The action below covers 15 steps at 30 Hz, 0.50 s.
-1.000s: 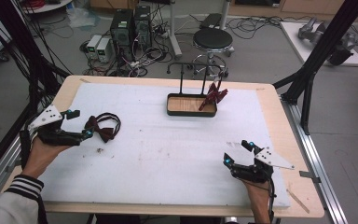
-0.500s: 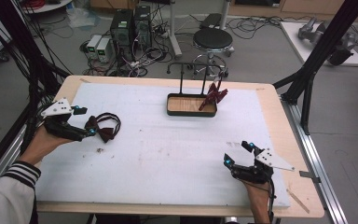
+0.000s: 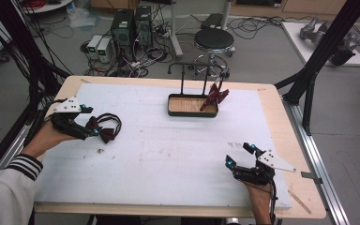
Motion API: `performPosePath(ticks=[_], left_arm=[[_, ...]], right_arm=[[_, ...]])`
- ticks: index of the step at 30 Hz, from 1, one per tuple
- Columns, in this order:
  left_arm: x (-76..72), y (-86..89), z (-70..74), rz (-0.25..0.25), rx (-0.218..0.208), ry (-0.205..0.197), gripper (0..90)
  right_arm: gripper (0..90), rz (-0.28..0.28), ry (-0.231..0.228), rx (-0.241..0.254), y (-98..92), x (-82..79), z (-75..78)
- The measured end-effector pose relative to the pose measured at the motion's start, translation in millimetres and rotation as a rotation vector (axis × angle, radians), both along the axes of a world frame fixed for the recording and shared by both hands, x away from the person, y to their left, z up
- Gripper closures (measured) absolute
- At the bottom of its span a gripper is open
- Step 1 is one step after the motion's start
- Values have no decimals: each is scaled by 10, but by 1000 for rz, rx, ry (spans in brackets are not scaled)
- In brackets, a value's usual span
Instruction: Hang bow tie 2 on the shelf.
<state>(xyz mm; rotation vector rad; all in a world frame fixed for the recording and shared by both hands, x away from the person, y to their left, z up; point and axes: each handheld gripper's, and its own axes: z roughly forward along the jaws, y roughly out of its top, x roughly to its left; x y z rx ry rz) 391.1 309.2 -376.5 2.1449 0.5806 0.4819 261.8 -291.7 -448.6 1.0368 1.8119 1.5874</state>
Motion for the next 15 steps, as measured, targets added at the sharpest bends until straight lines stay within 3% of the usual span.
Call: performPosePath(ticks=[4, 6, 11, 15], left_arm=[[49, -3, -30, -10, 15, 19, 121], [87, -11, -51, -22, 50, 37, 121], [167, -52, -98, -54, 87, 65, 130], [213, -81, -127, -87, 135, 66, 130]], right_arm=[[112, -6, 1, 9, -13, -5, -8], [112, -8, -2, 5, -10, -3, -7], [112, -7, -9, 0, -7, -2, -10], [112, -7, -8, 3, -6, -4, -10]])
